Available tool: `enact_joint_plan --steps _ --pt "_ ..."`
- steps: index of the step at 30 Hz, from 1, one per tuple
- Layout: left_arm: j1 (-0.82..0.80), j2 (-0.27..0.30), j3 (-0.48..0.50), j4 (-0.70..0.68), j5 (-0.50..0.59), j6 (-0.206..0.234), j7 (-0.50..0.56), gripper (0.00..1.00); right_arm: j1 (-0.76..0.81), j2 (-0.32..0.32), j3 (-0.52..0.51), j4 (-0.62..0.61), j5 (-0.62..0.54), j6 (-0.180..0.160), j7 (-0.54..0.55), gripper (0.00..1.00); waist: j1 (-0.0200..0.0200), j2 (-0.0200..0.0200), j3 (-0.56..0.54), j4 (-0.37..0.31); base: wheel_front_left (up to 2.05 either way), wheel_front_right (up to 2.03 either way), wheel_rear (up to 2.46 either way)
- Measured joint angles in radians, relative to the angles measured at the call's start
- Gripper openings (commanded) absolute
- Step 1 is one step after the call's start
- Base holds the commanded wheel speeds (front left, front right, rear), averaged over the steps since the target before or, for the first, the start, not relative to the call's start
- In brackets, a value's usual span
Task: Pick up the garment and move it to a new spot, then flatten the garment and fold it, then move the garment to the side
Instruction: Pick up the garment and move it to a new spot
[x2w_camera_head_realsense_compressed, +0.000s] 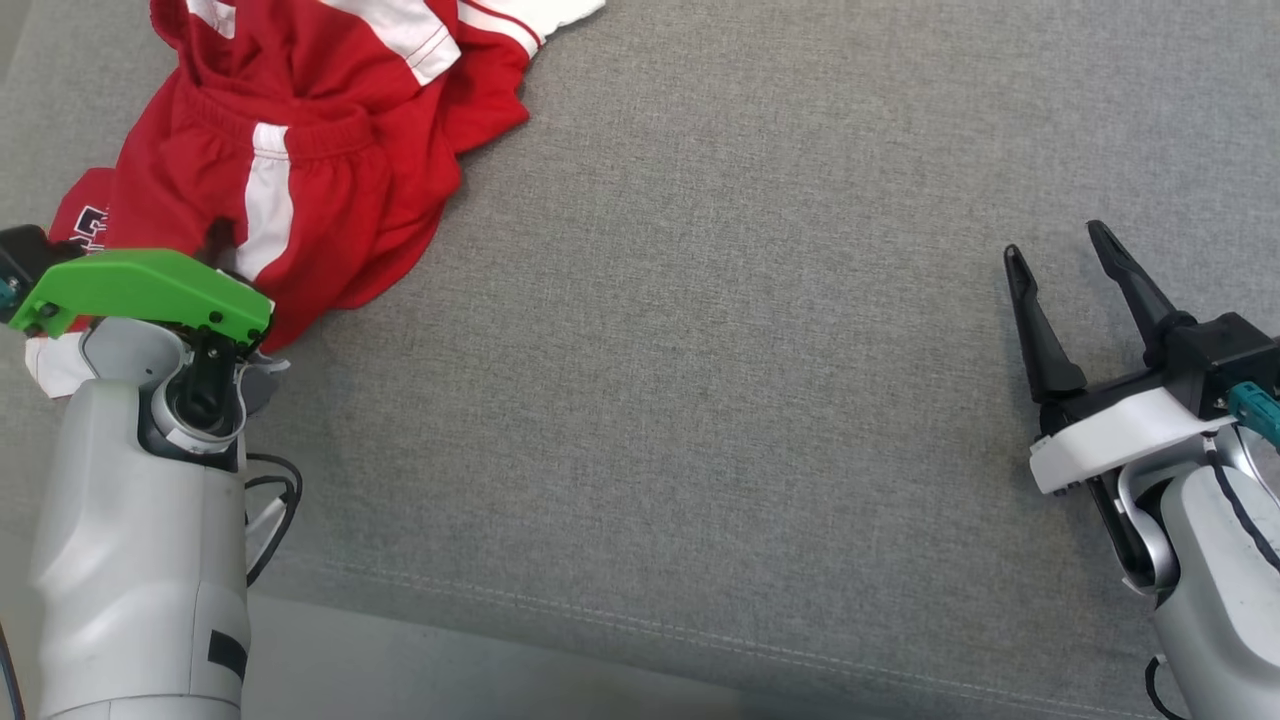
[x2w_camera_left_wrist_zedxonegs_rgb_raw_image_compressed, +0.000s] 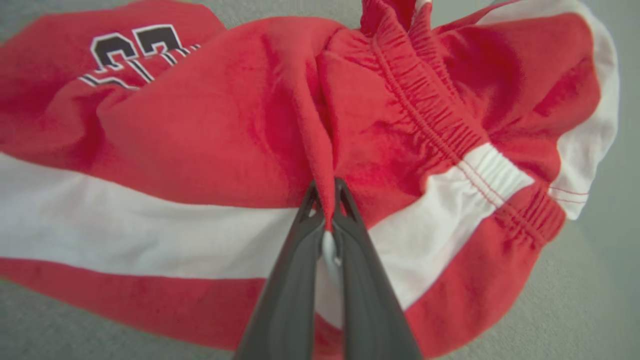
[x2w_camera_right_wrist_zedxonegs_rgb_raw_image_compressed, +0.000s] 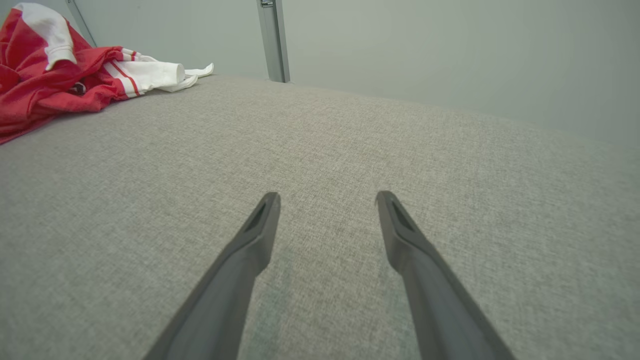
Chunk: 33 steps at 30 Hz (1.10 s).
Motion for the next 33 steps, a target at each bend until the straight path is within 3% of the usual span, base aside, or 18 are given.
enact_joint_plan --steps 11,17,29,33 --pt "-0.101 0.012 -0.088 -0.051 0.125 -0.049 -0.111 0.00 0.001 0.006 -0.002 0.026 0.001 0.000 -0.001 1.00 0.0000 0.0000 -0.036 0.024 0.00 0.00 0.00" --pt "-0.134 0.015 -0.138 -0.097 0.183 -0.080 -0.157 0.00 0.000 0.053 0.024 0.044 0.006 0.002 -0.001 1.00 0.0000 0.0000 -0.073 0.013 0.00 0.00 0.00" --pt "-0.149 0.006 -0.266 -0.140 0.238 -0.133 -0.155 0.00 0.010 0.125 0.015 0.048 0.023 -0.002 -0.001 1.00 0.0000 0.0001 -0.143 -0.099 0.00 0.00 0.00" --pt "-0.149 -0.009 -0.318 -0.141 0.239 -0.142 -0.141 0.00 0.040 0.138 -0.003 0.042 0.030 -0.018 -0.002 1.00 0.0000 0.0000 -0.169 -0.151 0.00 0.00 0.00"
